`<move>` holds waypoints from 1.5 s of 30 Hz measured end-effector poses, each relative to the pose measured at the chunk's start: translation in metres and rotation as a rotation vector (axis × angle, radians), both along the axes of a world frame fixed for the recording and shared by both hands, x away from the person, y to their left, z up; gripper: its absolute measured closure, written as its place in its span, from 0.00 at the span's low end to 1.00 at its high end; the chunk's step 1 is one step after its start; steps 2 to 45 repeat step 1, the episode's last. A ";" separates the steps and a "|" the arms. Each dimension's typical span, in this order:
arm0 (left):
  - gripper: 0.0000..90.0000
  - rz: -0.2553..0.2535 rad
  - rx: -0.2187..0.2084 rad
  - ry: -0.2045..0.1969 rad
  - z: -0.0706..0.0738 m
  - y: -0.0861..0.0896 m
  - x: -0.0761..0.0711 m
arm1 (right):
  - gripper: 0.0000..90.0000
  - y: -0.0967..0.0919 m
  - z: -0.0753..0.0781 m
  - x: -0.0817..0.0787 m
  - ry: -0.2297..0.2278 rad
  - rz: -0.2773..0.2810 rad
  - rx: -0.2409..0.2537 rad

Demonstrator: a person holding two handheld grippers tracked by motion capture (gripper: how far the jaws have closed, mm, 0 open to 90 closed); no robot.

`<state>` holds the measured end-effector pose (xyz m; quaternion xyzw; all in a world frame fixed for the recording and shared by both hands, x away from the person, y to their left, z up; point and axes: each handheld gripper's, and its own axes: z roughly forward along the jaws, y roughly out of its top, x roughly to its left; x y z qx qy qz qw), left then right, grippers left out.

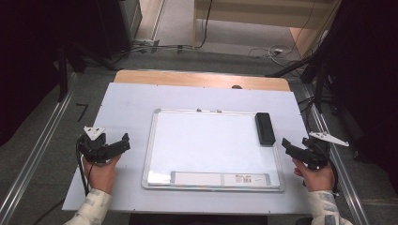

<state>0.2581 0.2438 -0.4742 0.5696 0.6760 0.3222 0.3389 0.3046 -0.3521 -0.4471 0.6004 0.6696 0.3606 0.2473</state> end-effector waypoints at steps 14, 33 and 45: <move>0.02 0.001 -0.001 0.003 0.000 0.000 0.000 | 0.18 -0.001 0.000 0.000 -0.004 -0.001 0.001; 0.02 0.001 -0.001 0.003 0.000 0.000 0.000 | 0.18 -0.001 0.000 0.000 -0.004 -0.001 0.001; 0.02 0.001 -0.001 0.003 0.000 0.000 0.000 | 0.18 -0.001 0.000 0.000 -0.004 -0.001 0.001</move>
